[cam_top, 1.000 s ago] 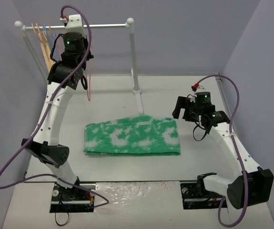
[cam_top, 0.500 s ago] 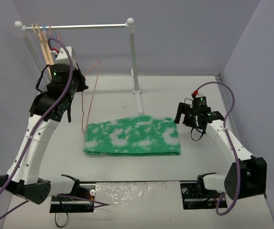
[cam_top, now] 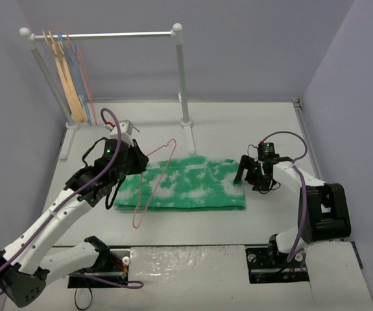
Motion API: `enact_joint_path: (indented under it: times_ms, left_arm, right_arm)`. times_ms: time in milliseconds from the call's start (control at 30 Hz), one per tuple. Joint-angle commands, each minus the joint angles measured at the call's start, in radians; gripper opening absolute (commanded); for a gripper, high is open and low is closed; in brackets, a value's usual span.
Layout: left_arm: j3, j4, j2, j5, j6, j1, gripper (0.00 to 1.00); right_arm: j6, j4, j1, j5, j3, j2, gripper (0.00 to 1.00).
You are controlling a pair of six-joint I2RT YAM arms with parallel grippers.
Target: Place the trousers on the hanger
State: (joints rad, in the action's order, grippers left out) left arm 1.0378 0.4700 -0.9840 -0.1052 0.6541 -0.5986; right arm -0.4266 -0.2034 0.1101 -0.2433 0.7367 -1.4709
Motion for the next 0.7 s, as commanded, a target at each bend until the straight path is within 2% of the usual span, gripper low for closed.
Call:
enact_joint_path:
  times_ms: [0,167,467,633,667]
  left_arm:
    - [-0.033,-0.247,-0.004,-0.047,0.121,-0.048,0.0]
    - [-0.145,-0.401,-0.017,-0.07,0.153,-0.094,0.0]
    - [-0.241,-0.611,-0.078,-0.052,0.142,-0.12,0.0]
    - [-0.296,-0.744,-0.111,-0.059,0.156,-0.122,0.0]
    - [-0.299,-0.76,-0.122,-0.06,0.163,-0.122,0.0]
  right_arm:
    - [-0.008,0.067,0.0,-0.092,-0.033,-0.011,0.79]
    - [-0.005,0.096,0.0,-0.135,-0.06,-0.02,0.7]
    - [0.02,0.118,0.002,-0.192,-0.08,-0.06,0.59]
    - [0.024,0.124,0.002,-0.181,-0.082,-0.06,0.44]
    - [0.025,0.123,0.002,-0.175,-0.08,-0.051,0.36]
